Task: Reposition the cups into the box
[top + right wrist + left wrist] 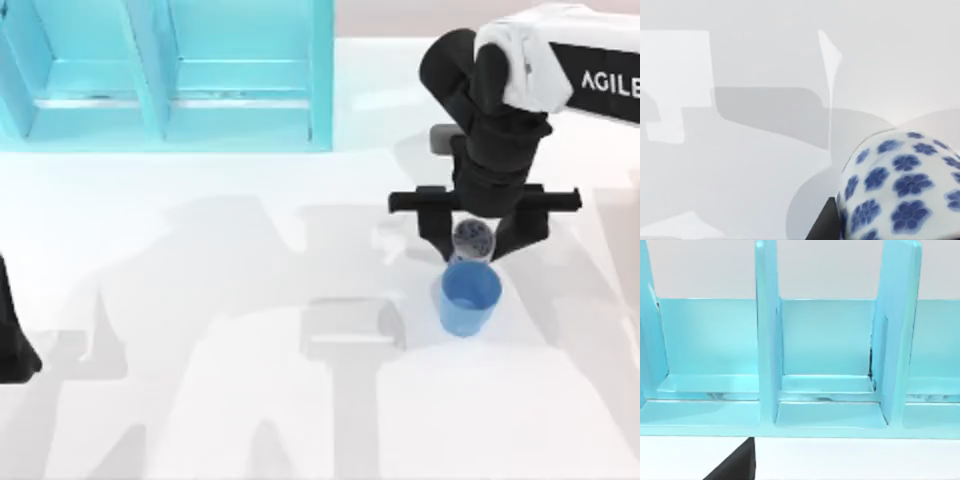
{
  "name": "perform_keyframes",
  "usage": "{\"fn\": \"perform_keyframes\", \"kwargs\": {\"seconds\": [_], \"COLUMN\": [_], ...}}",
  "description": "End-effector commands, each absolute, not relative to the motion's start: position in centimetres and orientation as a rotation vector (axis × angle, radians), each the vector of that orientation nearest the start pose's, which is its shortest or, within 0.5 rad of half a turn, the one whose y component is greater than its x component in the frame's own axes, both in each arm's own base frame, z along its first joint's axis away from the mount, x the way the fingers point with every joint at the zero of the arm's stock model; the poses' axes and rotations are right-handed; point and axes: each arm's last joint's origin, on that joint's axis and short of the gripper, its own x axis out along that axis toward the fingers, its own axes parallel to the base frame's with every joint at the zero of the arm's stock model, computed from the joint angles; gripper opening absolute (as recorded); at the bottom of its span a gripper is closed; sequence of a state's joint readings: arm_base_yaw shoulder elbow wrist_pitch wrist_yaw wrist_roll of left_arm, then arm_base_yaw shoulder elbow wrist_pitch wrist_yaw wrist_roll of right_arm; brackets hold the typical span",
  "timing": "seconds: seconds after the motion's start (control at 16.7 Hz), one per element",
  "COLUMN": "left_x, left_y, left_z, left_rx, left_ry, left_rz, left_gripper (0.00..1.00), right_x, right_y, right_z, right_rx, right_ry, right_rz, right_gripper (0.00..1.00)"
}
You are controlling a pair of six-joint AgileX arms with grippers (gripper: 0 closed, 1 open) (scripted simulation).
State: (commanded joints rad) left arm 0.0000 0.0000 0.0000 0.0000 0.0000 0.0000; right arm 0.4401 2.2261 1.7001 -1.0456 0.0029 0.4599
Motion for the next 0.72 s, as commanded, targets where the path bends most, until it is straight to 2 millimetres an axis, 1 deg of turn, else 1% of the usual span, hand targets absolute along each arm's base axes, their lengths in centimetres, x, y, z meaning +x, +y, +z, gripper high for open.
{"fn": "perform_keyframes", "kwargs": {"seconds": [0.18, 0.24, 0.36, 0.48, 0.6, 0.72], "left_x": [10.6, 10.6, 10.6, 10.6, 10.6, 10.6], "left_y": [-0.1, -0.1, -0.1, -0.1, -0.1, -0.1], "left_z": [16.0, 16.0, 16.0, 16.0, 16.0, 16.0], "left_rx": [0.000, 0.000, 0.000, 0.000, 0.000, 0.000], "left_ry": [0.000, 0.000, 0.000, 0.000, 0.000, 0.000], "left_rz": [0.000, 0.000, 0.000, 0.000, 0.000, 0.000], "left_gripper": [1.00, 1.00, 1.00, 1.00, 1.00, 1.00], "right_x": [38.7, 38.8, 39.2, 39.3, 39.0, 38.6], "right_y": [18.5, 18.0, 16.0, 13.4, 10.7, 8.9], "right_z": [14.1, 14.6, 16.6, 19.2, 21.7, 23.5], "right_rx": [0.012, 0.013, 0.017, 0.017, 0.012, 0.011], "right_ry": [1.571, 1.568, 1.567, 1.570, 1.579, 1.574], "right_rz": [-0.010, -0.010, -0.012, -0.015, -0.014, -0.011], "right_gripper": [0.00, 0.00, 0.00, 0.00, 0.00, 0.00]}}
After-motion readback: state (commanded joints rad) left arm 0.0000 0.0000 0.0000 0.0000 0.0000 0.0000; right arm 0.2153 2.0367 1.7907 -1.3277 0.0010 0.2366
